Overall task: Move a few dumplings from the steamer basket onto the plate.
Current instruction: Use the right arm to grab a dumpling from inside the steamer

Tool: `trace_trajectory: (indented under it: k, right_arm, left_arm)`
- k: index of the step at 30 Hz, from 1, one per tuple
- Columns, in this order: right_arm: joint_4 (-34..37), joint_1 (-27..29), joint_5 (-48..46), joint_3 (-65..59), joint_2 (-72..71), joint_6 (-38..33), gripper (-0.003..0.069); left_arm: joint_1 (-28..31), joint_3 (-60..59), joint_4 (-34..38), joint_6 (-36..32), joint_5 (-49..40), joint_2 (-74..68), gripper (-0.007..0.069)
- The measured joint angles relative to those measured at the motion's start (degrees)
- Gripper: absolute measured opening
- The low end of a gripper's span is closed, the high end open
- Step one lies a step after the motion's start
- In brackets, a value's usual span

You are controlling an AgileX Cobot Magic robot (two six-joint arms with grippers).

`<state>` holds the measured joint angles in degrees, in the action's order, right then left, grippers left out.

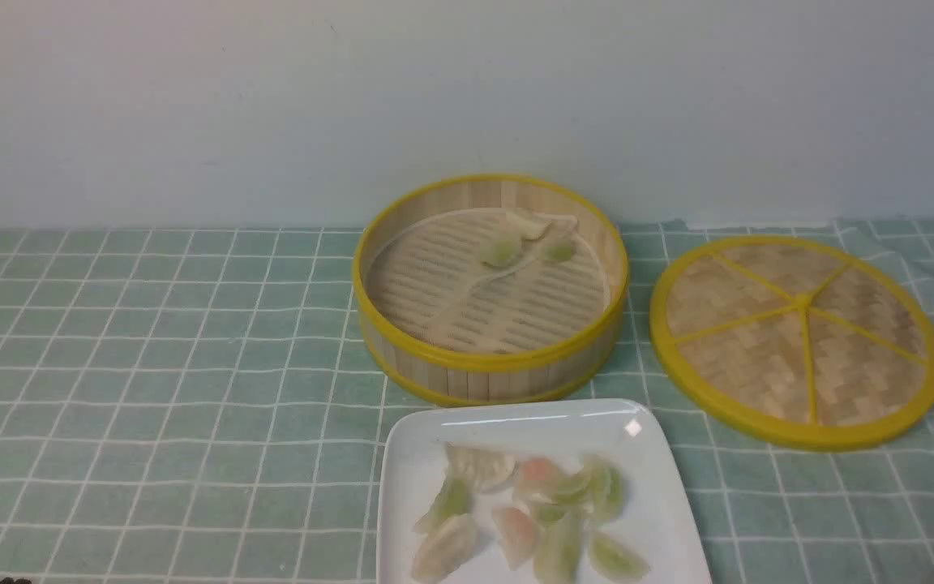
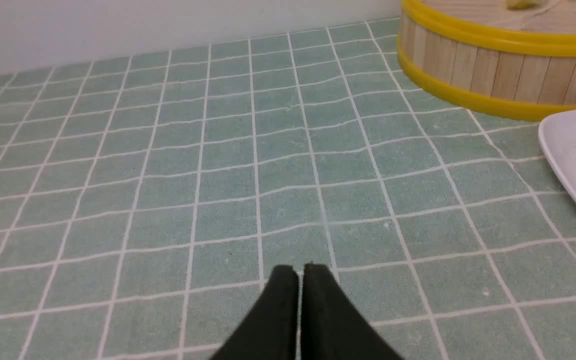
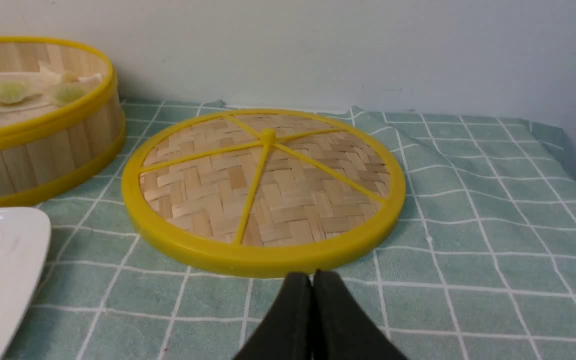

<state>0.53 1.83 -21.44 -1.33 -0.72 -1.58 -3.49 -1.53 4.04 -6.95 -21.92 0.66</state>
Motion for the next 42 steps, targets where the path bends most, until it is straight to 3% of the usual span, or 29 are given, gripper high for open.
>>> trace_trajectory:
  k: [18, 22, 24, 25, 27, 32, 37, 42]
  right_arm:
    - [-0.11, 0.0, 0.27, 0.0, 0.0, 0.29, -0.0014]
    - [8.93, -0.49, 7.11, -0.32, 0.0, 6.45, -0.0014]
    - [19.16, -0.73, 13.83, -0.32, 0.0, 12.47, -0.0014]
    - [20.14, -0.72, 14.37, -0.32, 0.0, 12.47, -0.0014]
    - [32.63, -0.72, 20.33, -0.32, 0.0, 18.19, -0.0014]
    - [40.82, -0.72, 24.44, -0.32, 0.0, 17.65, -0.0014]
    - [41.84, -1.22, 25.73, 1.36, 0.0, 17.77, -0.0014]
    - [31.47, -3.46, 9.74, 17.87, 3.69, 11.29, -0.0014]
  left_arm:
    - [0.0, 0.0, 0.0, 0.0, 0.0, 0.0, -0.0006]
    - [0.0, 0.0, 0.0, 0.0, 0.0, 0.0, -0.0006]
    - [0.0, 0.0, 0.0, 0.0, 0.0, 0.0, -0.0006]
    - [0.0, 0.0, 0.0, 0.0, 0.0, 0.0, -0.0006]
    - [0.0, 0.0, 0.0, 0.0, 0.0, 0.0, -0.0006]
    - [0.0, 0.0, 0.0, 0.0, 0.0, 0.0, -0.0006]
    - [0.0, 0.0, 0.0, 0.0, 0.0, 0.0, -0.0006]
    - [0.0, 0.0, 0.0, 0.0, 0.0, 0.0, -0.0006]
